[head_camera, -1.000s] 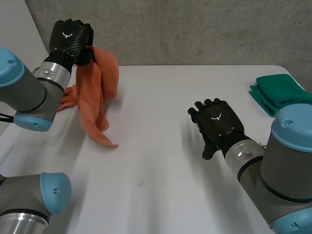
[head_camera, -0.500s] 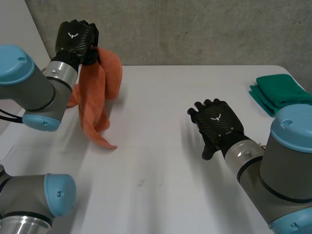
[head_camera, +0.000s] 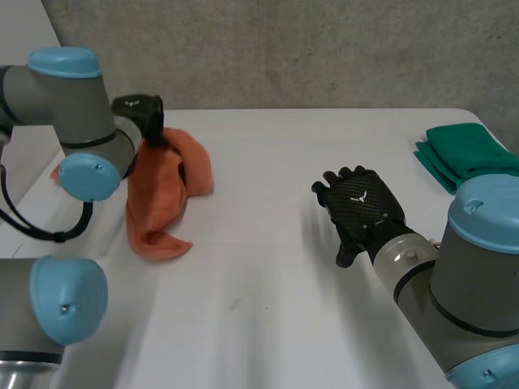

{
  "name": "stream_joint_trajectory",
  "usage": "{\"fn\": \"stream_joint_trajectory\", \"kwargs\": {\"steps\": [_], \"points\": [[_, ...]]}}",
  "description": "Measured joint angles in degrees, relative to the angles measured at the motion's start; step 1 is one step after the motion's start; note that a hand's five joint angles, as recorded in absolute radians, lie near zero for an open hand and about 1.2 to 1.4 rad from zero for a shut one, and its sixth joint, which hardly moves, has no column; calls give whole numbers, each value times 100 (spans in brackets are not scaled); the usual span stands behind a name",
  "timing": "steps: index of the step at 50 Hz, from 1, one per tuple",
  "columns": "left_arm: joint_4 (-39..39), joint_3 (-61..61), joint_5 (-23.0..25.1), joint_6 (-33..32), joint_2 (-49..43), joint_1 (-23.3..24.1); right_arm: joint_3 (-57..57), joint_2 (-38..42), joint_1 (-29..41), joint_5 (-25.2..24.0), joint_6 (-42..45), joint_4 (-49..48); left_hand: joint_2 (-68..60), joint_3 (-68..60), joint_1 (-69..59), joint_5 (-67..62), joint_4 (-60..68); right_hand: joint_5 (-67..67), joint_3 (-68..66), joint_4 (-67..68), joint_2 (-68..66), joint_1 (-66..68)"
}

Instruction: Fold the laundry.

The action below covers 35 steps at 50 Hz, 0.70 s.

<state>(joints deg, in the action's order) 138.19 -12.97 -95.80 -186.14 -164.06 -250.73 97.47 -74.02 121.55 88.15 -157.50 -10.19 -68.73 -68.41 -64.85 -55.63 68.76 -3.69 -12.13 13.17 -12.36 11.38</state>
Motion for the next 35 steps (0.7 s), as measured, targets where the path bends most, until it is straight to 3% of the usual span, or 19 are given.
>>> {"fn": "stream_joint_trajectory", "kwargs": {"steps": [9,26,33,35], "points": [[-323,1530,-193,4,548,98,5,1,0,-6,-3,0,0,0,0,0,0,0,0,0,0,0],[-346,2372,-358,7,962,144,43,-8,43,-9,-4,-1,0,0,0,0,0,0,0,0,0,0],[831,4531,-360,-18,2041,138,45,-8,62,-9,-1,1,0,0,0,0,0,0,0,0,0,0],[1514,5504,-334,-65,2572,132,45,-8,66,-9,-2,1,0,0,0,0,0,0,0,0,0,0]]}}
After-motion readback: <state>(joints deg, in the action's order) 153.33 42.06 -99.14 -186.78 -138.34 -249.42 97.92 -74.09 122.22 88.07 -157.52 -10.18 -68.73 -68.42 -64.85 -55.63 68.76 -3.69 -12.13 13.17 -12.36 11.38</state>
